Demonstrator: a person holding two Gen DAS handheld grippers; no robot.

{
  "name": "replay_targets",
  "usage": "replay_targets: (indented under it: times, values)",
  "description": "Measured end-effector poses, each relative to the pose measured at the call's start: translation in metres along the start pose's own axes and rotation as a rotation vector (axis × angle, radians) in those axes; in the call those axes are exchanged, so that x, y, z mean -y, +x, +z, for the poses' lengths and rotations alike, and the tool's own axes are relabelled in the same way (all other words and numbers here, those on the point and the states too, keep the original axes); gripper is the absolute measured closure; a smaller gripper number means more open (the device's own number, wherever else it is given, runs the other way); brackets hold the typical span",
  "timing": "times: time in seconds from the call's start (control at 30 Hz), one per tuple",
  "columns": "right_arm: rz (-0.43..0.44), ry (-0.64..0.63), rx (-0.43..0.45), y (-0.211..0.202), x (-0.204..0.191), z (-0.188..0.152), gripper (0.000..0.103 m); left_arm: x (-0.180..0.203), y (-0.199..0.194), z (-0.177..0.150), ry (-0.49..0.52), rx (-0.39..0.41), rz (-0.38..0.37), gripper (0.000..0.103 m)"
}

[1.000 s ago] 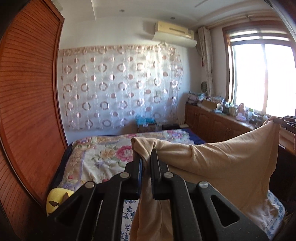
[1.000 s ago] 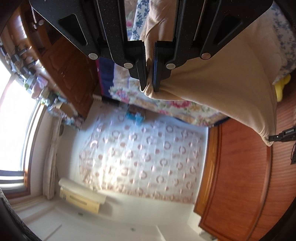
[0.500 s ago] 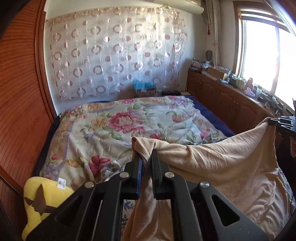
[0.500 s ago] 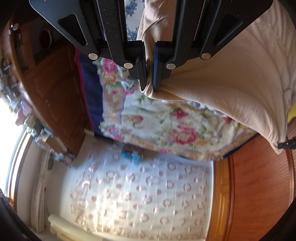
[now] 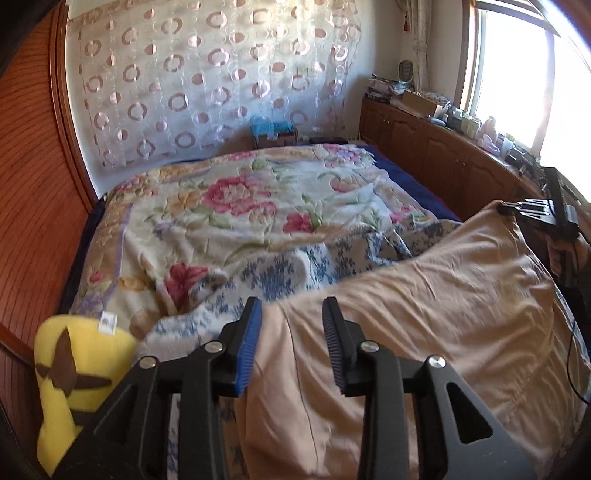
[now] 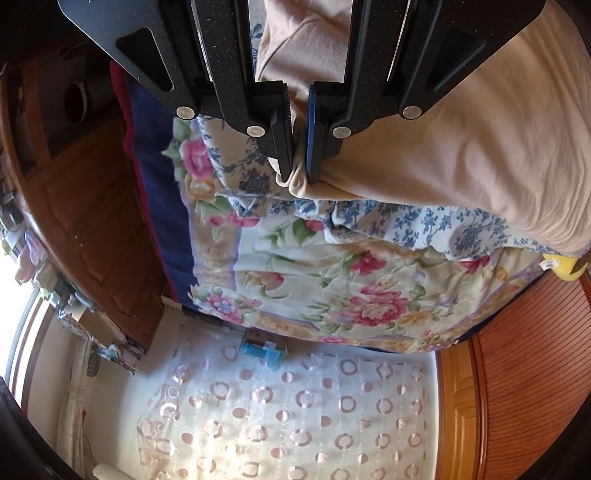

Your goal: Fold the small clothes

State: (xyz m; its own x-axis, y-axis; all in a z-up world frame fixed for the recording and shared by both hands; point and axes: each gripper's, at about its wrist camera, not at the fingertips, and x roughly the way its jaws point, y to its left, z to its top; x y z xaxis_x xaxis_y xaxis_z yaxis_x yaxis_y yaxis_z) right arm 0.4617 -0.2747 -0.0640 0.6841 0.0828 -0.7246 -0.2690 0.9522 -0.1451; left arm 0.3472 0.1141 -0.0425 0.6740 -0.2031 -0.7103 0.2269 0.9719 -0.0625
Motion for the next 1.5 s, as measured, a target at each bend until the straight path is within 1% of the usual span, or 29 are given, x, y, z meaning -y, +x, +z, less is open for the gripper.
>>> replay_targets:
  times: [0.17, 0.2, 0.27, 0.3, 0.33, 0.4, 0.43, 0.53, 0.63, 0.77, 0.9, 1.07, 1.2, 1.27, 1.5]
  values:
    - [0.004, 0.02, -0.011, 0.007, 0.0, -0.003, 0.099, 0.004, -0.002, -0.03, -0.022, -0.07, 0.013, 0.067]
    - [0.002, 0.025, -0.014, 0.007, 0.001, -0.004, 0.097, 0.005, -0.002, -0.034, -0.026, -0.08, 0.013, 0.067]
    - [-0.005, 0.036, -0.02, 0.005, 0.002, -0.003, 0.091, 0.005, 0.005, -0.043, -0.025, -0.104, 0.028, 0.067]
    - [-0.004, 0.038, -0.019, 0.002, 0.002, -0.003, 0.08, 0.004, 0.009, -0.048, -0.029, -0.117, 0.041, 0.067]
    - [-0.009, 0.042, -0.017, -0.002, 0.003, -0.004, 0.067, 0.003, 0.012, -0.052, -0.035, -0.125, 0.046, 0.067]
    - [0.003, 0.067, 0.001, -0.016, 0.005, -0.009, 0.057, 0.001, 0.016, -0.057, -0.041, -0.137, 0.049, 0.067]
    - [0.01, 0.077, 0.007, -0.023, 0.006, -0.013, 0.056, 0.0, 0.018, -0.059, -0.042, -0.141, 0.062, 0.067]
    - [0.023, 0.102, 0.001, -0.048, 0.009, -0.03, 0.055, -0.001, 0.022, -0.064, -0.053, -0.144, 0.068, 0.067]
    - [0.041, 0.139, -0.019, -0.072, 0.012, -0.054, 0.055, 0.001, 0.021, -0.066, -0.047, -0.127, 0.075, 0.067]
    - [0.06, 0.179, -0.053, -0.094, 0.011, -0.08, 0.055, 0.002, 0.02, -0.07, -0.032, -0.099, 0.086, 0.066]
    - [0.085, 0.222, -0.073, -0.107, 0.006, -0.1, 0.055, 0.002, 0.02, -0.073, -0.028, -0.072, 0.09, 0.065]
    - [0.126, 0.264, -0.103, -0.108, -0.007, -0.115, 0.055, 0.001, 0.022, -0.078, -0.032, -0.072, 0.077, 0.063]
    - [0.136, 0.279, -0.14, -0.099, -0.016, -0.124, 0.055, 0.002, 0.021, -0.078, -0.028, -0.074, 0.072, 0.06]
    - [0.126, 0.29, -0.157, -0.091, -0.018, -0.127, 0.055, 0.002, 0.021, -0.075, -0.026, -0.075, 0.071, 0.059]
    - [0.1, 0.311, -0.116, -0.078, -0.021, -0.124, 0.054, 0.003, 0.021, -0.073, -0.022, -0.077, 0.069, 0.056]
